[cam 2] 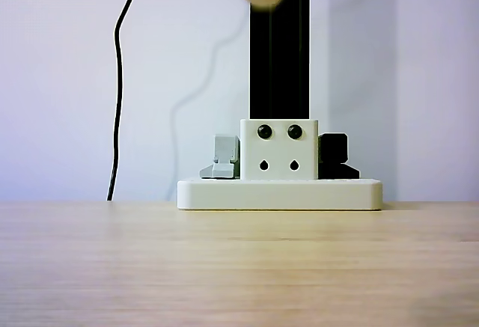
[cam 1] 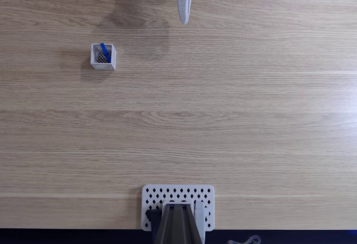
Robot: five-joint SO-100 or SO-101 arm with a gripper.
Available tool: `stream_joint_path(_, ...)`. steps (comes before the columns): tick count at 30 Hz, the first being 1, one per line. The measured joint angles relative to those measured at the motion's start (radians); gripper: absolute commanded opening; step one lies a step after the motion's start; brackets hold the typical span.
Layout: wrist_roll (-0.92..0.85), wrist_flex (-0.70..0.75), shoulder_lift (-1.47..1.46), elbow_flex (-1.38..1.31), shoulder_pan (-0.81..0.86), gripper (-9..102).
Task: Grasp a peg and put it in the crate.
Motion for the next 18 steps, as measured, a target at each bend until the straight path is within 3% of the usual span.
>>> stream_joint_path(18,0.000,0.009,0.000,0.000,-0.002,-1)
